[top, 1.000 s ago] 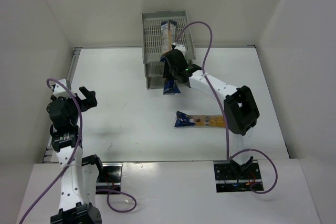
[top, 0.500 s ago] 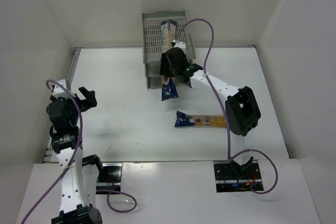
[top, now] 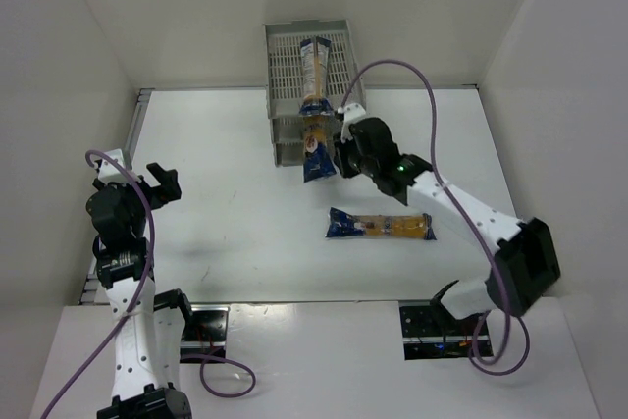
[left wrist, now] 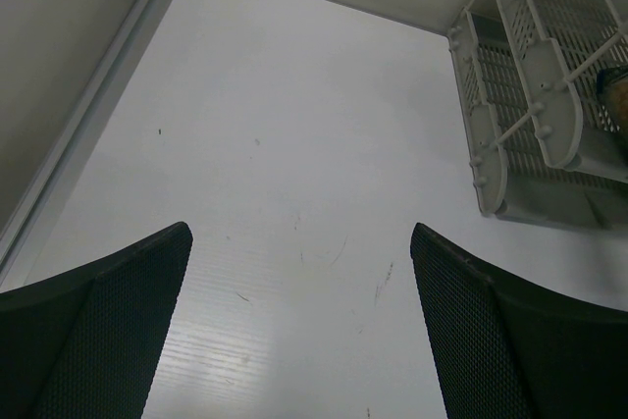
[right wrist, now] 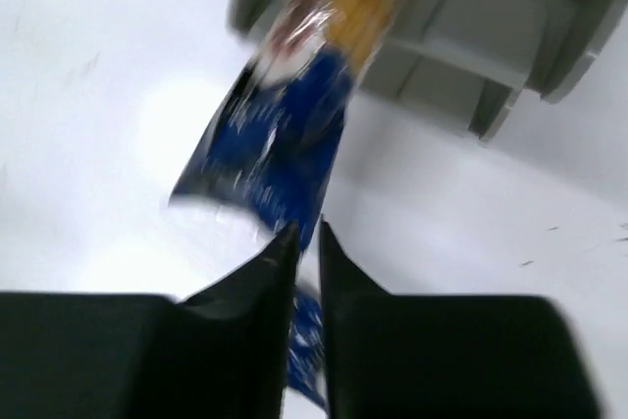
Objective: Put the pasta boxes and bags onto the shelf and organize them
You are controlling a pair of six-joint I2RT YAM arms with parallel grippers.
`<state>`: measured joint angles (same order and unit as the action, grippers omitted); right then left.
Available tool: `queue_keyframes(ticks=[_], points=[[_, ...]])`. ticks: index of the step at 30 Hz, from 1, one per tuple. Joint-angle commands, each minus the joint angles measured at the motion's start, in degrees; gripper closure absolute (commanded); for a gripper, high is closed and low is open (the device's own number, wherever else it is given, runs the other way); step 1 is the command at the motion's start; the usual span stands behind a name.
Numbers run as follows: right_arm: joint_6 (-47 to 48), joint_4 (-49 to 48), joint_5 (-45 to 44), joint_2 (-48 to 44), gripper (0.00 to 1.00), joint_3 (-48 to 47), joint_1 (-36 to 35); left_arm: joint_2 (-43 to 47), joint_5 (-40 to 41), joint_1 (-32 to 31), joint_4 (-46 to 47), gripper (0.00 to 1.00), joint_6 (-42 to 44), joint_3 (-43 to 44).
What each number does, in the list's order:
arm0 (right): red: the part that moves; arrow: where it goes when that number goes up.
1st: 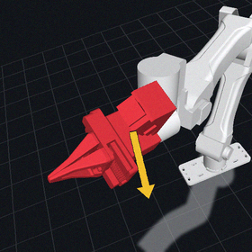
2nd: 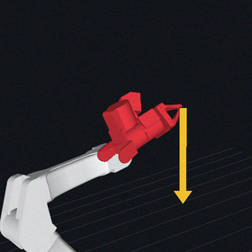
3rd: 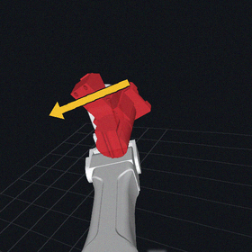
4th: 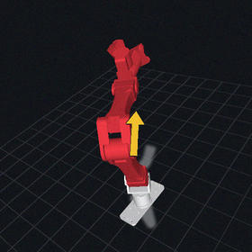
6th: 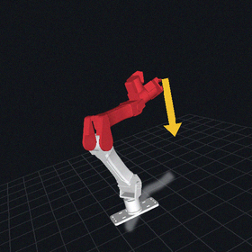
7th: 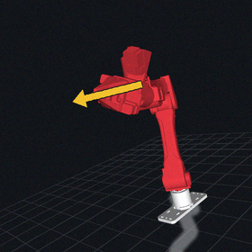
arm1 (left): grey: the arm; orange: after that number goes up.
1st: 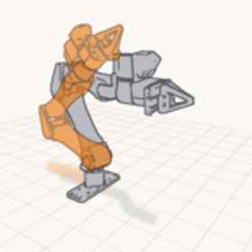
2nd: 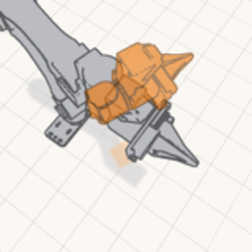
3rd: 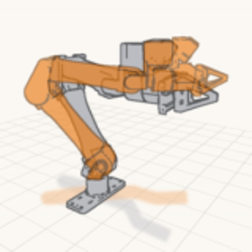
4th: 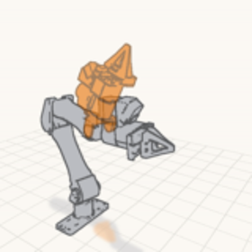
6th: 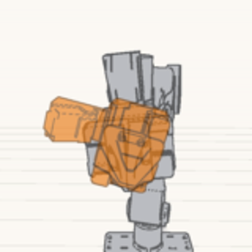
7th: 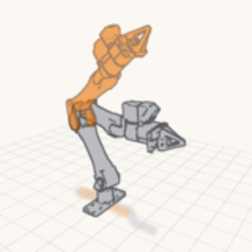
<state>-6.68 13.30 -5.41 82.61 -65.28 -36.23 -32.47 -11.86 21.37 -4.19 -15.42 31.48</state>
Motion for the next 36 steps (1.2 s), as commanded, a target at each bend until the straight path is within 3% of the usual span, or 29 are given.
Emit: queue_keyframes(ticks=[1, 2, 3, 5, 8, 14, 16, 20, 21, 25, 31, 36], points=[[15.18, -2.40, 13.03, -8.77, 0.86, 4.89, -1.47, 0.56, -0.45, 0.34, 3.31, 0.01, -1.10, -0.90], [16.51, -1.01, 14.71, -8.78, 0.96, 4.29, -3.04, 0.56, -0.45, 0.34, 3.83, 0.01, -1.10, -0.90], [17.22, 0.22, 16.29, -7.91, 1.00, 3.58, -3.67, 0.56, -0.45, 0.34, 3.83, 0.01, -1.10, -0.90], [20.72, 5.05, 22.88, -3.80, 1.00, 2.09, -4.54, 0.56, -0.45, 0.34, 3.83, 0.01, -1.10, -0.90], [29.33, 8.32, 23.69, 0.43, 1.00, 1.29, -7.53, 0.56, -0.45, 0.34, 3.31, 0.01, -1.10, -0.90], [41.21, 11.22, 15.46, 8.00, 1.00, -1.08, -9.48, 0.56, -0.45, 0.34, 3.31, 0.01, -1.10, -0.90], [43.06, 7.90, 11.84, 10.11, 1.00, -1.61, -9.48, 0.04, -0.45, 0.34, 3.31, 0.01, -1.10, -0.90], [45.16, -6.85, 2.53, 12.75, 1.00, -1.61, -8.95, 0.04, -0.45, 0.34, 3.31, 0.01, -1.10, -0.90], [45.17, -14.63, -1.67, 13.45, 1.00, -1.61, -8.34, 0.04, -0.45, 0.34, 3.31, 0.01, -1.10, -0.90], [47.28, -29.18, -7.58, 18.37, 1.00, -4.41, -6.84, 0.04, -0.45, 0.34, 3.31, 0.01, -1.10, -0.90], [46.32, -32.99, -9.70, 22.68, 1.00, -11.80, -6.84, 0.56, 0.07, 0.34, 3.31, 0.01, -1.10, -0.90], [49.48, -33.08, -9.28, 19.98, 1.00, -9.17, -6.22, 1.70, 0.08, 0.34, 3.31, 0.01, -1.10, -0.90]])
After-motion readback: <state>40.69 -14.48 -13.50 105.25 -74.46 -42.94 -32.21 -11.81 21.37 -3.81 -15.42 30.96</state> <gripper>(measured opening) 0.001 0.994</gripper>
